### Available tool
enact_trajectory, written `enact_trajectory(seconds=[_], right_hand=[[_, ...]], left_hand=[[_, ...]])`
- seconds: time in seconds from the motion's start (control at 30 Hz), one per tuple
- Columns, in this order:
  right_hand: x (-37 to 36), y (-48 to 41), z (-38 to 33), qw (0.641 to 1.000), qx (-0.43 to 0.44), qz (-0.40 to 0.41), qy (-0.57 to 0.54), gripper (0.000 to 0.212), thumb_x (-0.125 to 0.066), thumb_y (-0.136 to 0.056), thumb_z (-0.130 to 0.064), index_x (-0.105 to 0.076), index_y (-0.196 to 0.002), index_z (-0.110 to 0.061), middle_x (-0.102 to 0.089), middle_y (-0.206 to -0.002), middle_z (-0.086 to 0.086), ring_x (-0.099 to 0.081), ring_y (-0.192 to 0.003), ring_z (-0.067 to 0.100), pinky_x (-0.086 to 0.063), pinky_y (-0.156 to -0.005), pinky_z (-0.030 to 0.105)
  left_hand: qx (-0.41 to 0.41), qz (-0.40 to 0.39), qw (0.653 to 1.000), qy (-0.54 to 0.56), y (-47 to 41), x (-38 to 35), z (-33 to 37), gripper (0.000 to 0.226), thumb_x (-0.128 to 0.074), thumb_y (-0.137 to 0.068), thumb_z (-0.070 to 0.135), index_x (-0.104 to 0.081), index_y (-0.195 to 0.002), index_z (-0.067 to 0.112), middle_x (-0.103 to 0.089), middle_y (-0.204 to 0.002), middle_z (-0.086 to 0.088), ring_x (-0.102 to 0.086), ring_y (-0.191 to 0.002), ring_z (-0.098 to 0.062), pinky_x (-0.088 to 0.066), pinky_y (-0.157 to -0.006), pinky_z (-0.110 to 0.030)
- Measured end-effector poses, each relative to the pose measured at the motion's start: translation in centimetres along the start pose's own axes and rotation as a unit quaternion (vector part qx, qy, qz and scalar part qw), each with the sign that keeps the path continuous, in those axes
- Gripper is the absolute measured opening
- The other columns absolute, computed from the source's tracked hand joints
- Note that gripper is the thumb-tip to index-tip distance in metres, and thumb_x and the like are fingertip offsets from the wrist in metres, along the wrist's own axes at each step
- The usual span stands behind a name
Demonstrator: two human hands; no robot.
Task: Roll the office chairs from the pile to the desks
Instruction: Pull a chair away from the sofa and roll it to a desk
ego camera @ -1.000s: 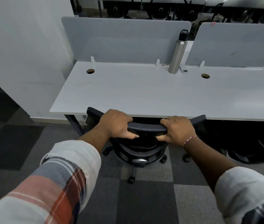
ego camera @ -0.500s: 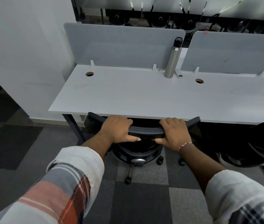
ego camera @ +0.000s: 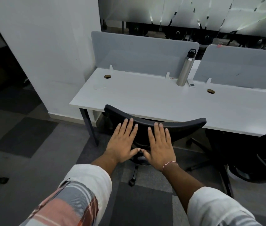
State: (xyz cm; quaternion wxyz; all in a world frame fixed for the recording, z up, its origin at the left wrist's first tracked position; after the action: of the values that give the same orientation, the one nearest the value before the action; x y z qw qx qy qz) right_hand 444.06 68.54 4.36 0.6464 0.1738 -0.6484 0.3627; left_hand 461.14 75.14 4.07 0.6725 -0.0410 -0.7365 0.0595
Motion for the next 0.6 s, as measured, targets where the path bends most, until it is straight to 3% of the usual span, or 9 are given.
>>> enact_trajectory(seconds=[0.1,0.37,0.6], right_hand=[[-0.7,0.6,-2.9,0.997,0.078,-0.014,0.006,0.095,-0.064,-0.083,-0.057,-0.027,-0.153,-0.005,-0.013,-0.162,0.021,-0.010,-0.151,0.036,-0.012,-0.119,0.053],[-0.1,-1.8,-12.0,0.991,0.122,-0.046,-0.012,0.086,-0.060,-0.087,-0.055,-0.032,-0.152,-0.005,-0.023,-0.159,0.022,-0.017,-0.149,0.035,-0.010,-0.118,0.050],[-0.4,-2.9,-22.7,0.977,0.198,-0.083,-0.014,0.088,-0.051,-0.087,-0.063,-0.031,-0.152,-0.006,-0.023,-0.160,0.020,-0.018,-0.149,0.035,-0.011,-0.118,0.051]], left_hand=[[0.000,-0.040,0.999,-0.002,3.0,-0.6,-0.7,0.090,-0.038,-0.096,0.064,0.001,-0.159,0.014,0.004,-0.167,-0.017,0.007,-0.154,-0.032,-0.003,-0.125,-0.049],[0.074,-0.058,0.995,-0.025,10.0,0.6,-7.8,0.082,-0.035,-0.099,0.061,-0.009,-0.161,0.013,-0.002,-0.167,-0.017,0.003,-0.155,-0.031,-0.004,-0.125,-0.048],[0.150,-0.094,0.984,-0.014,19.5,0.1,-14.4,0.080,-0.030,-0.102,0.059,-0.002,-0.161,0.013,0.004,-0.167,-0.017,0.009,-0.154,-0.031,-0.001,-0.125,-0.047]])
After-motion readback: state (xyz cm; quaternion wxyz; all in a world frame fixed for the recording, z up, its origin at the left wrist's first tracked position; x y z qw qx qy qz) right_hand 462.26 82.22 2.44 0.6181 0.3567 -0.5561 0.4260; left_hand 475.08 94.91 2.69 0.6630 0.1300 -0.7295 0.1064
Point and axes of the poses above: each hand's wrist, its own y-axis away from the middle knuckle, its own x-axis out of the back of the hand, z = x × y, the point moved 2 cm from there along -y, towards the middle knuckle
